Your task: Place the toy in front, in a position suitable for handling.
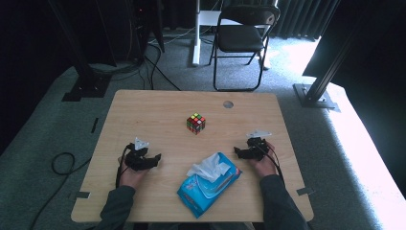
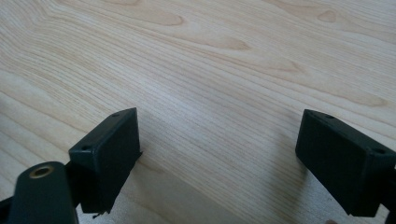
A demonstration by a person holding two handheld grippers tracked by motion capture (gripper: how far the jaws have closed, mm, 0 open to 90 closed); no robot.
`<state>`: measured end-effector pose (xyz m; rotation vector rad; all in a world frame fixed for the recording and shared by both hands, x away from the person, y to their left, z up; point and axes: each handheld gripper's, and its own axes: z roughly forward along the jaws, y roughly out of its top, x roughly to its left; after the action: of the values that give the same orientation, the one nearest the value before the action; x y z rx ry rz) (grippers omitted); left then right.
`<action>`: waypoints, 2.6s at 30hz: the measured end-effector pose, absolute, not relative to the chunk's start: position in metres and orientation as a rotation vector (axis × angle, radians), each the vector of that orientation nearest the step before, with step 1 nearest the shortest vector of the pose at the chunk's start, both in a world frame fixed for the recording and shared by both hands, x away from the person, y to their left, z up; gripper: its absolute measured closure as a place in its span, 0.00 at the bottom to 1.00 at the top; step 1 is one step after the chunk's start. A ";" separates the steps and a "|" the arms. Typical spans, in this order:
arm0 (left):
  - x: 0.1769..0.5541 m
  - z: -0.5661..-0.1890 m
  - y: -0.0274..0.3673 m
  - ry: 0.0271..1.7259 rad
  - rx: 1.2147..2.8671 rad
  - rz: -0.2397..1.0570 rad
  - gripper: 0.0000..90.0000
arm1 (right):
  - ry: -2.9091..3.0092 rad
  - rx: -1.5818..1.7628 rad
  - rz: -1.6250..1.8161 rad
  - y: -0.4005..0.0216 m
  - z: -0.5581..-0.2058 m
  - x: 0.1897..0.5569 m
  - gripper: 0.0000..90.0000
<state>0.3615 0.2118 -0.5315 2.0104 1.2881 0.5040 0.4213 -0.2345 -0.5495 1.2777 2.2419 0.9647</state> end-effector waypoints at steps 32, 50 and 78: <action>0.403 -0.495 0.164 1.103 2.068 0.549 0.31 | 2.241 1.278 0.965 -0.234 -0.550 0.421 0.15; 0.427 -0.490 0.132 1.053 2.095 0.550 0.29 | 2.241 1.277 0.965 -0.234 -0.550 0.421 0.15; 0.465 -0.494 0.096 1.018 2.115 0.551 0.28 | 2.242 1.278 0.964 -0.234 -0.549 0.421 0.15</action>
<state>0.4646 0.0960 -0.4938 2.1147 1.0176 0.5505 0.4213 -0.2344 -0.5495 1.2778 2.2417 0.9643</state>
